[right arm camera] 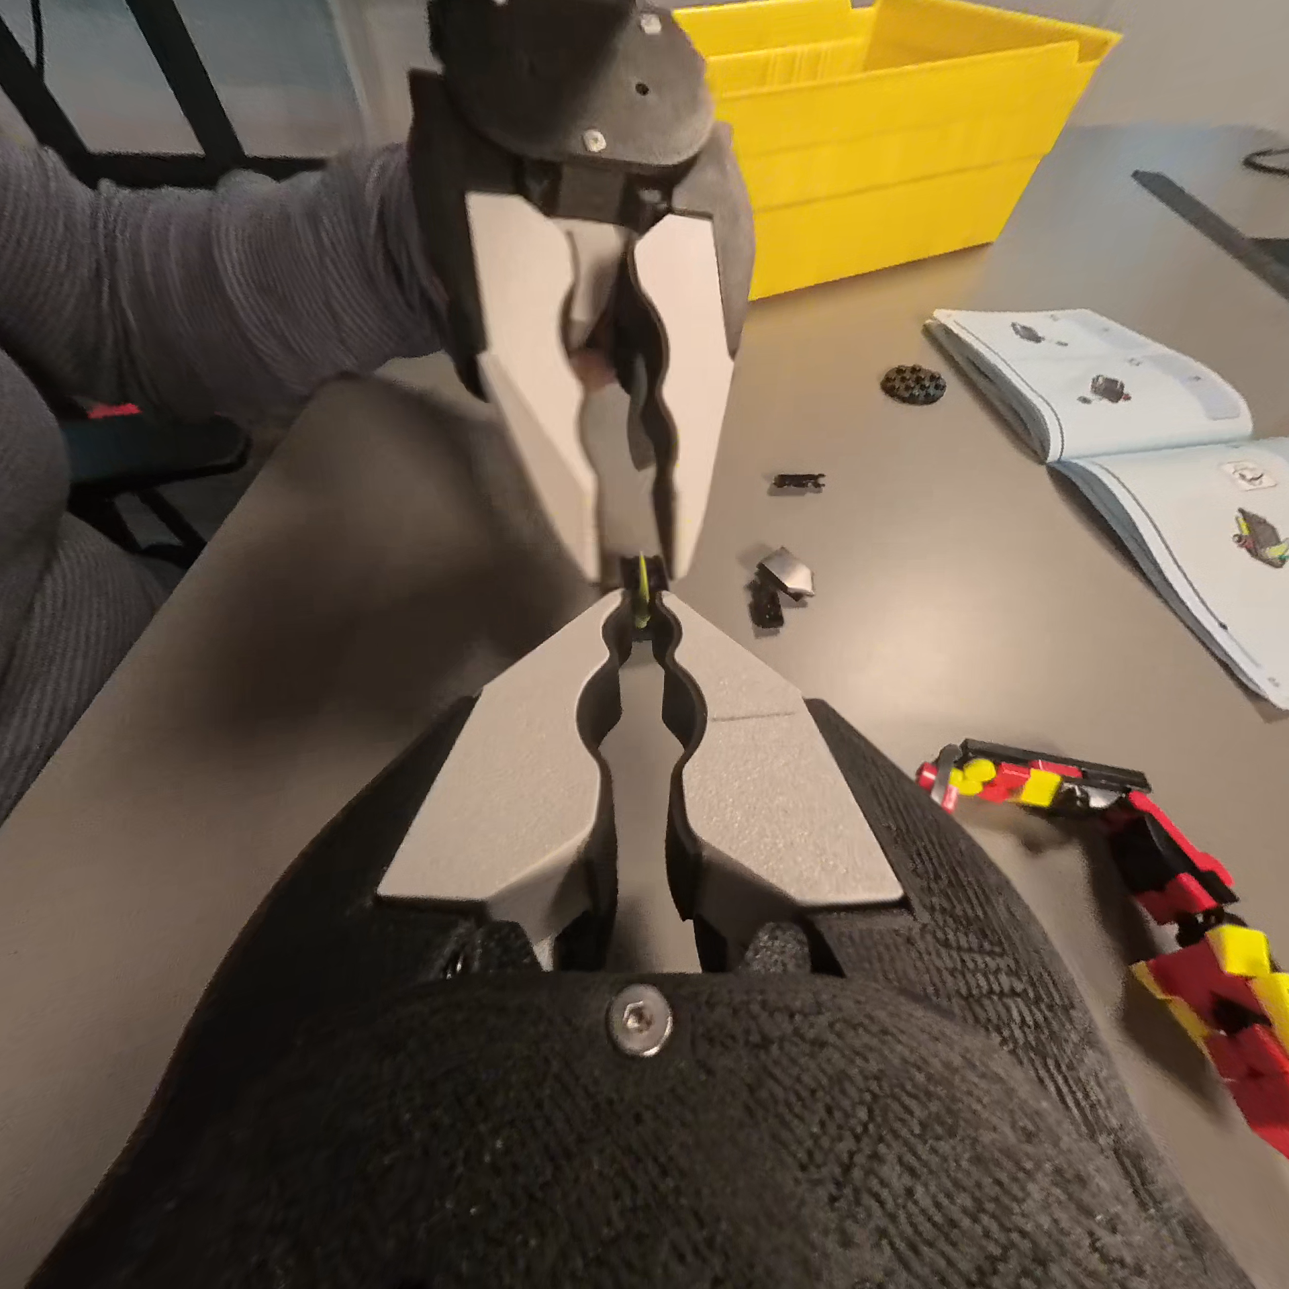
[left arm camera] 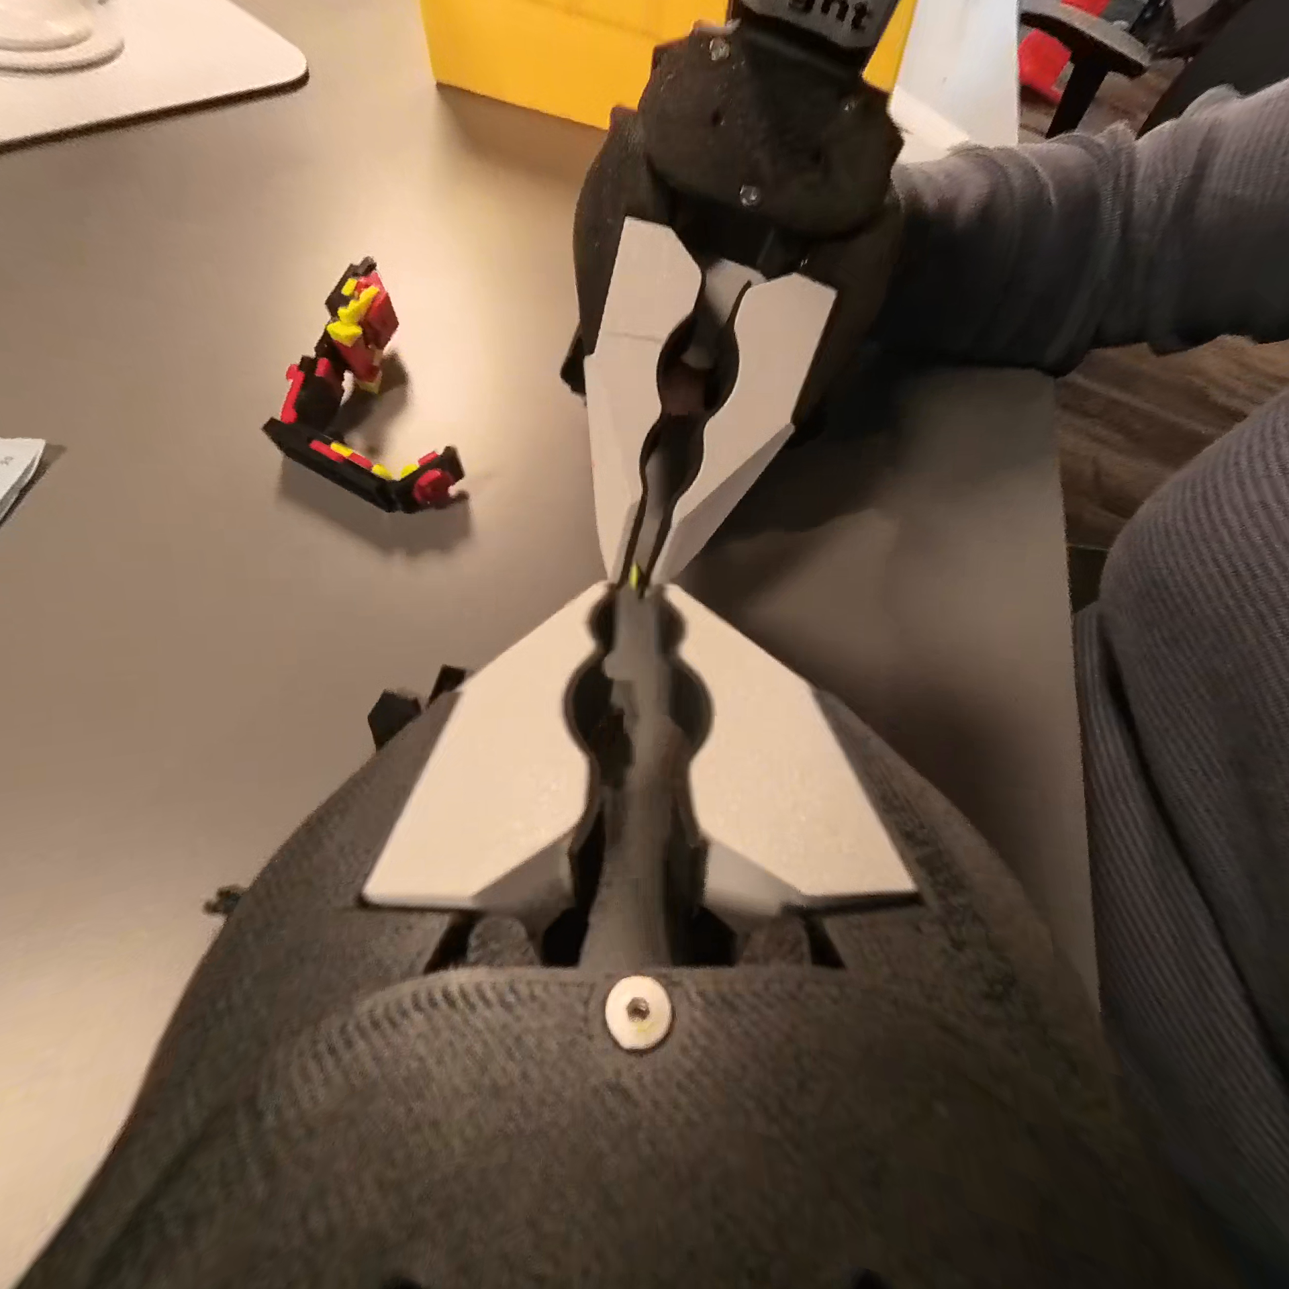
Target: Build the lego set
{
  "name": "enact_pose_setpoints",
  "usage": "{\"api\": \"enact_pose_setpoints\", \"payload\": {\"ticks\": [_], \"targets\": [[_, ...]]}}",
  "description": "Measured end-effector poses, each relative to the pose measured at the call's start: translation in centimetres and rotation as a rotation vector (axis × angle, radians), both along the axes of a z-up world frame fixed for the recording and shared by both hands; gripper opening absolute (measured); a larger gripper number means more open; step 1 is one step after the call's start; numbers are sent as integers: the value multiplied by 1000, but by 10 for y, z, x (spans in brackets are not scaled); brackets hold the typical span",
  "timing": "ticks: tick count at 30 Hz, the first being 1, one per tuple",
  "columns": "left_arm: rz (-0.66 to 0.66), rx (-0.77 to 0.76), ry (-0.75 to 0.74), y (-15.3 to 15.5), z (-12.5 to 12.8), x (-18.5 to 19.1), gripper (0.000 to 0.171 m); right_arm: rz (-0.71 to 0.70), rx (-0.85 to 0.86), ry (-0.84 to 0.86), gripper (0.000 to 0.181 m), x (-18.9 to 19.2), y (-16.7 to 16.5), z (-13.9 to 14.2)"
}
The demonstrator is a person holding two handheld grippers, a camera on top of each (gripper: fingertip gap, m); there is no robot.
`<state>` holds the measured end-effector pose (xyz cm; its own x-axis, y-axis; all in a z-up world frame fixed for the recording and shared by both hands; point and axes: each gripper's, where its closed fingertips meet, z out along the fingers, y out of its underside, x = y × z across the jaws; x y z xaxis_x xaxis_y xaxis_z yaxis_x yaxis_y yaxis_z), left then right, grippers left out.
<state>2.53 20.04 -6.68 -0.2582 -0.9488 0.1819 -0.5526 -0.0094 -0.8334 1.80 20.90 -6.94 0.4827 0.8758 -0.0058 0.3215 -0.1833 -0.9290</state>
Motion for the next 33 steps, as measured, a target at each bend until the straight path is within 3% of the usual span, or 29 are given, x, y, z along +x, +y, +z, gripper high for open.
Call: {"api": "enact_pose_setpoints", "payload": {"ticks": [2, 4, 8, 15, 22, 28, 30, 33], "targets": [[10, 42, 50, 6, -12, -9, 39, -24, -36, 48, 2, 3, 4, 2], [-1, 81, 90, 9, -25, -16, 47, -48, -81, 116, 2, 5, 9, 7], [-11, 144, 167, 16, -49, -21, 41, -57, -179, 220, 2, 5, 12, 10], [-32, 172, 156, 19, -51, -20, 26, -65, -326, 343, 2, 1, 17, 11], [-61, -146, 84, 2, -30, -11, 26, -73, -482, 414, 3, 0, 24, 6], [-70, -234, 40, 0, -22, -12, 26, -46, -548, 446, 3, -3, 19, 7], [-48, -179, 55, 6, -27, -15, 26, -53, -508, 405, 3, 1, 19, 5], [-24, -74, 97, 11, -37, -19, 26, -94, -311, 55, 3, 16, 18, -21]]}}
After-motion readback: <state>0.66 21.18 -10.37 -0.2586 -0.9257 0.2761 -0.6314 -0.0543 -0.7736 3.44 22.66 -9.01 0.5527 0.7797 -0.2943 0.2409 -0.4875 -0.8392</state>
